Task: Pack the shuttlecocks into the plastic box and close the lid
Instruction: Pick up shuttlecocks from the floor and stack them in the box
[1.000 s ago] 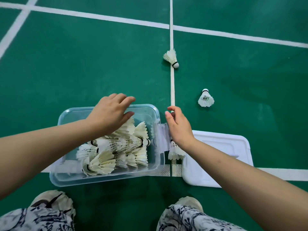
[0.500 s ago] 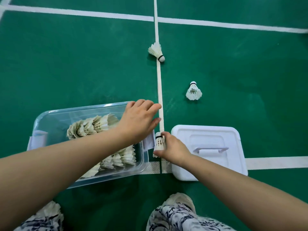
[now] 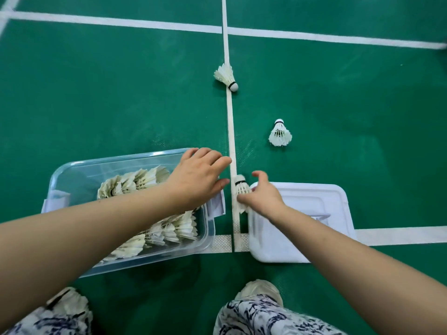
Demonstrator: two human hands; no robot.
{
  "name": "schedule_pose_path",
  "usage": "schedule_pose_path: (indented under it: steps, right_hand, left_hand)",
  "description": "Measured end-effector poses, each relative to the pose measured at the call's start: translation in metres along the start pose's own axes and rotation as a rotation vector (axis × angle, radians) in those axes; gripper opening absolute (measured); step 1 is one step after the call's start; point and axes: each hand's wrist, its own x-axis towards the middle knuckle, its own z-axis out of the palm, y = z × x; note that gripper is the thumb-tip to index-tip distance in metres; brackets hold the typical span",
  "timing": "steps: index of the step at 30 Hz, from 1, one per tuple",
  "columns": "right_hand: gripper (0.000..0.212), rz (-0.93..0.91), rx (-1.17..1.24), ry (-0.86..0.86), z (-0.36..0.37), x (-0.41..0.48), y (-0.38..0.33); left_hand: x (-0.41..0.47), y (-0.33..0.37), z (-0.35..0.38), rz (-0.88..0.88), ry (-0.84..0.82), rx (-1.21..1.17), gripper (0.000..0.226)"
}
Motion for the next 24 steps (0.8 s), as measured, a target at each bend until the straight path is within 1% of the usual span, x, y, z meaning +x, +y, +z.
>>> schedule_pose_path:
  steps: [2,4,6,8,10,12,15,17,18,20,22,24]
  right_hand:
    - [0.070,-0.020,0.102,0.078,-0.016,-0.002,-0.011]
    - [0.064,-0.047,0.224,0.111,-0.026,-0.009,-0.024]
    - [0.061,-0.078,0.335,0.062,-0.030,-0.019,-0.040]
    - [0.059,-0.125,0.389,-0.061,-0.027,-0.033,-0.058]
    - [0.053,-0.177,0.356,-0.195,-0.020,-0.046,-0.074]
    - [0.046,-0.223,0.319,-0.301,-0.010,-0.056,-0.088]
    - [0.039,-0.241,0.308,-0.396,0.006,-0.062,-0.102]
    - [0.044,-0.241,0.265,-0.398,0.016,-0.066,-0.108]
    - [0.049,-0.253,0.226,-0.395,0.021,-0.068,-0.110]
    - [0.054,-0.305,0.081,-0.380,0.031,-0.073,-0.113]
    - [0.050,-0.358,-0.078,-0.351,0.040,-0.078,-0.113]
    - [0.037,-0.398,-0.154,-0.338,0.048,-0.081,-0.110]
  left_hand:
    - [-0.004,-0.008,-0.007,0.031,-0.017,-0.001,0.051]
    - [-0.011,-0.015,-0.016,0.068,0.003,0.017,0.061]
    - [-0.018,-0.021,-0.025,0.103,0.048,0.060,0.074]
    - [-0.025,-0.028,-0.031,0.114,0.096,0.084,0.080]
    - [-0.034,-0.030,-0.040,0.129,0.144,0.101,0.075]
    - [-0.044,-0.037,-0.043,0.149,0.155,0.137,0.069]
    - [-0.064,-0.057,-0.040,0.170,0.126,0.231,0.061]
    - [-0.078,-0.069,-0.040,0.152,0.114,0.255,0.044]
    - [-0.085,-0.073,-0.041,0.115,0.079,0.263,0.038]
    - [-0.099,-0.082,-0.038,0.037,-0.004,0.259,0.037]
    - [-0.111,-0.085,-0.029,0.015,-0.075,0.235,0.035]
    - [-0.119,-0.081,-0.020,-0.018,-0.187,0.172,0.040]
